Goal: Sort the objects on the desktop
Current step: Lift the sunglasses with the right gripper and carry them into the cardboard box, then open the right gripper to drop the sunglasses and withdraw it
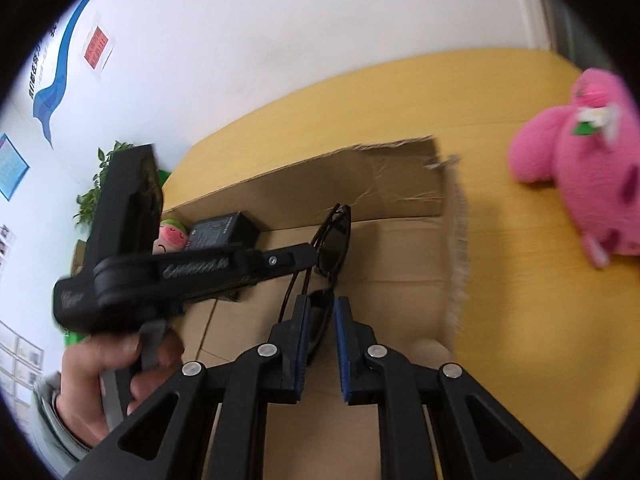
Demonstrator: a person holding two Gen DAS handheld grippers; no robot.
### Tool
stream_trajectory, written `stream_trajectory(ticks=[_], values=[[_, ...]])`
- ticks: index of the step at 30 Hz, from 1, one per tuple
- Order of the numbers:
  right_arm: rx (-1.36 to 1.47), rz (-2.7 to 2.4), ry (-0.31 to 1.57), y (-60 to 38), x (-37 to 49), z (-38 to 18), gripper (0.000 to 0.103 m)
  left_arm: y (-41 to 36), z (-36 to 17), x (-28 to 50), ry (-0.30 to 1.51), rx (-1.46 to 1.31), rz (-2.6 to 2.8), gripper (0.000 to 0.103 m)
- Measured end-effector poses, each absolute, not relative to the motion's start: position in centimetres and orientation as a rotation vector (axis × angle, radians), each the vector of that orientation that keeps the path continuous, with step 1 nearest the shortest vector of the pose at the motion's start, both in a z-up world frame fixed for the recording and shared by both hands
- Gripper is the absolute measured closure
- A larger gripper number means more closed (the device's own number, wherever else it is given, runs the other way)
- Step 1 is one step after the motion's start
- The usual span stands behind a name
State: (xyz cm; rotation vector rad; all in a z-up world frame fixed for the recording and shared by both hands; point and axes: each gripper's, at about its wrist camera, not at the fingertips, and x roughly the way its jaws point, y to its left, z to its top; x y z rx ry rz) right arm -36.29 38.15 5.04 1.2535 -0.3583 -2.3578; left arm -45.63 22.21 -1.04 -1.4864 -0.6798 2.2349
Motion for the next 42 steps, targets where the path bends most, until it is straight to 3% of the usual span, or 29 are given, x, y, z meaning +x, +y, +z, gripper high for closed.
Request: stream_trajectory(ticks=[9, 24, 28, 29, 31, 34, 36, 37, 38, 42], values=[[1.218, -2.405, -0.346, 39.4, -31.6, 5.1, 0.088, 28.0, -2.5, -46.8, -0.68, -1.541, 2.215, 0.098], [1.262, -2.452, -0.356, 39.3, -31.3, 4.3, 0.084, 31.7, -0.9, -45.5, -0.603, -1.444, 2.192, 0.097], [1.248, -2.471, -0.352, 39.0, -30.8, 5.2, 0.068, 30.5, 2.5, -44.1, -0.539, -1.379, 2.24, 0.061], [1.242, -2.488, -0.344, 38.8, -30.5, 5.6, 0.058, 29.8, 4.0, -43.1, -0.523, -1.337, 2.268, 0.056], [1.21, -2.536, -0.325, 38.5, -29.8, 6.9, 0.045, 28.2, 6.4, -41.4, -0.507, -1.249, 2.314, 0.051], [1.137, -2.61, -0.256, 37.4, -27.6, 9.3, 0.034, 25.6, 11.7, -36.8, -0.404, -1.073, 2.43, 0.038], [1.087, -2.695, -0.179, 36.5, -25.7, 10.7, 0.022, 23.3, 15.6, -31.6, -0.264, -0.891, 2.575, 0.023], [1.047, -2.742, -0.137, 36.1, -24.4, 11.2, 0.022, 22.6, 16.8, -29.5, -0.204, -0.817, 2.635, 0.009], [1.0, -2.78, -0.101, 35.6, -23.0, 11.7, 0.022, 21.5, 18.0, -26.8, -0.126, -0.712, 2.711, 0.0], [0.886, -2.861, -0.028, 33.7, -17.3, 12.1, 0.02, 16.6, 19.6, -16.7, 0.144, -0.47, 2.913, 0.0]])
